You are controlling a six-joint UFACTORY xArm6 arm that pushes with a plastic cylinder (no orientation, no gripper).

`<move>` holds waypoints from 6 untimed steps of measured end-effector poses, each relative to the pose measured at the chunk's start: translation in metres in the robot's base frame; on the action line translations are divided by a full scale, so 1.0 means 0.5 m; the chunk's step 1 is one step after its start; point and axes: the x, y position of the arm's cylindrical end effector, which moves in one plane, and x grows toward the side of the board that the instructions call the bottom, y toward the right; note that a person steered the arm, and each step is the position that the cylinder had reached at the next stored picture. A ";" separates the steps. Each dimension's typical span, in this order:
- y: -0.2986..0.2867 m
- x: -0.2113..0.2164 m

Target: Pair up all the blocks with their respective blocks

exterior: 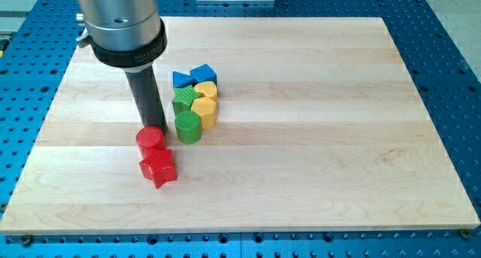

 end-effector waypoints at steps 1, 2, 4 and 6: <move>-0.030 -0.001; -0.011 -0.057; 0.070 -0.128; 0.179 -0.121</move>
